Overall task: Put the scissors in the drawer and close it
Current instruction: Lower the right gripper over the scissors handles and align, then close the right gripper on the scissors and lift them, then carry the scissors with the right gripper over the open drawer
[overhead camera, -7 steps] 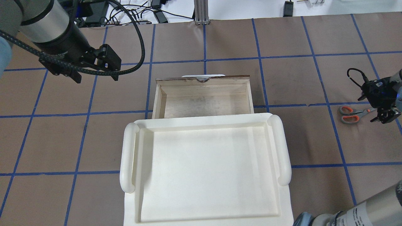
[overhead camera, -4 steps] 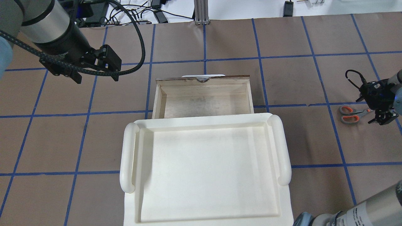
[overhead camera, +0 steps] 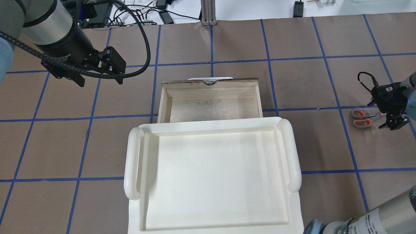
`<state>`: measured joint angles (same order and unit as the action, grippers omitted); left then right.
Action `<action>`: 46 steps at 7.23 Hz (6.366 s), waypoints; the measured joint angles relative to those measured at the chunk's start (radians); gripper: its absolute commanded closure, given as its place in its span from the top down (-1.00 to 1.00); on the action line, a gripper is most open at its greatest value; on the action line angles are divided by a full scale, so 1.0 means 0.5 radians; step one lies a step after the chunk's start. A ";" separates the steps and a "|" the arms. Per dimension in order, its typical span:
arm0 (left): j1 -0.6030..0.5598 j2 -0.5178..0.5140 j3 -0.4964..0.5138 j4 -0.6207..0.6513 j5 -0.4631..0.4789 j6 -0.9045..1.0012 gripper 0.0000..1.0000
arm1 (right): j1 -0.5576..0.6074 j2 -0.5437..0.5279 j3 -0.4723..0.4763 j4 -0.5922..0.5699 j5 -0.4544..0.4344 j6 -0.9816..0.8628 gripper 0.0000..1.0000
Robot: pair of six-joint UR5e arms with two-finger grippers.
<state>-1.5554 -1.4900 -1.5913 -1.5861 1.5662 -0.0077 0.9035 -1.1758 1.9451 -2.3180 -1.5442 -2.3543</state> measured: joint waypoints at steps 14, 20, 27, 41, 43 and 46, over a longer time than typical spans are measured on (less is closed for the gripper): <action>0.000 0.007 -0.010 -0.006 0.003 0.002 1.00 | -0.008 0.042 -0.001 0.000 -0.009 -0.013 0.64; -0.003 0.005 -0.014 -0.004 0.000 -0.003 1.00 | -0.007 0.050 -0.020 0.000 -0.053 -0.023 -0.39; -0.003 0.010 -0.014 -0.009 0.003 -0.003 1.00 | 0.003 0.022 -0.116 0.001 -0.058 0.016 -1.00; -0.003 0.031 -0.014 -0.024 0.008 0.009 1.00 | 0.550 -0.645 -0.252 0.559 0.048 1.493 -1.00; -0.003 0.032 -0.015 -0.025 0.006 0.009 1.00 | 0.772 -0.678 -0.353 0.683 0.005 1.846 -1.00; -0.003 0.032 -0.017 -0.027 0.008 0.009 1.00 | 1.155 -0.655 -0.522 0.826 -0.063 2.341 -1.00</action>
<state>-1.5570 -1.4742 -1.5999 -1.5999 1.5703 -0.0031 1.4808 -1.5035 1.6842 -1.9052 -1.5759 -1.1835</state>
